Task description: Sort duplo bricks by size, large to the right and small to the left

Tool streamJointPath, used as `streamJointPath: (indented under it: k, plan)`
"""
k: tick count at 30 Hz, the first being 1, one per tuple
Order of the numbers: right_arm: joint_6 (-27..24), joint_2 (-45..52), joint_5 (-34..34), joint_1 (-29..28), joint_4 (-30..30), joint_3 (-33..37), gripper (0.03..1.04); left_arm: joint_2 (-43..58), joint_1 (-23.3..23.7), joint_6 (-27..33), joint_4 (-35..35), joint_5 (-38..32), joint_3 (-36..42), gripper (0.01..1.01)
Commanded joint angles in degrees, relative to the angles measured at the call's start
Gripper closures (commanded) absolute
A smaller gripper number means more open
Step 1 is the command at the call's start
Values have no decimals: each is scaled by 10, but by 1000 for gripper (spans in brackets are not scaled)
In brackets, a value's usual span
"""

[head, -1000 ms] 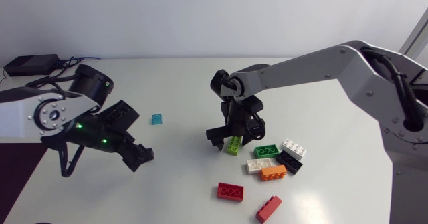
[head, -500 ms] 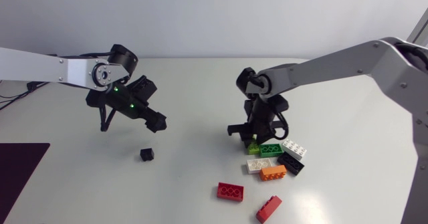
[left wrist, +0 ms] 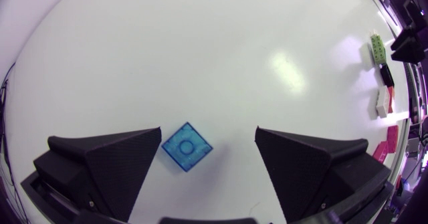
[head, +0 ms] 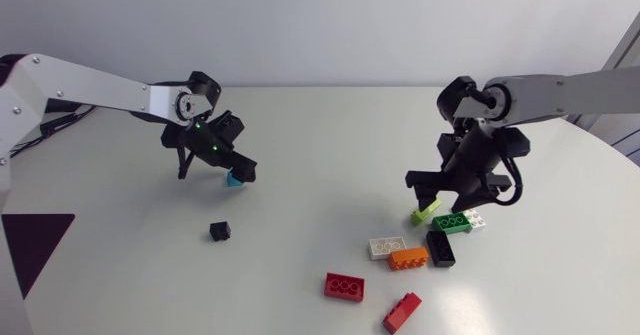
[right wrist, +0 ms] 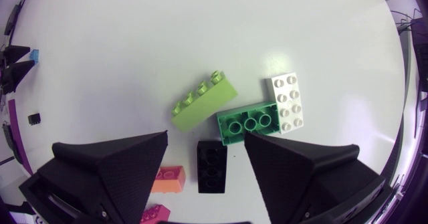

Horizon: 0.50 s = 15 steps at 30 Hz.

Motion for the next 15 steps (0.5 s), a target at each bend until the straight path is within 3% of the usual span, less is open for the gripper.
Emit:
streamJointPath:
  k: [1, 7, 13, 15]
  plan:
    - [-9, -26, -1, 0, -11, -13, 66, 30, 9, -11, -2, 6, 35, 57]
    - [-7, -47, -2, 8, -21, -18, 66, 72, 17, -19, -3, 6, 72, 125]
    - [-6, -63, -2, 15, -24, -22, 66, 75, 24, -19, -24, 6, 49, 425]
    - [-5, -67, -2, 19, -26, -21, 66, 64, 27, -22, -28, 6, 30, 456]
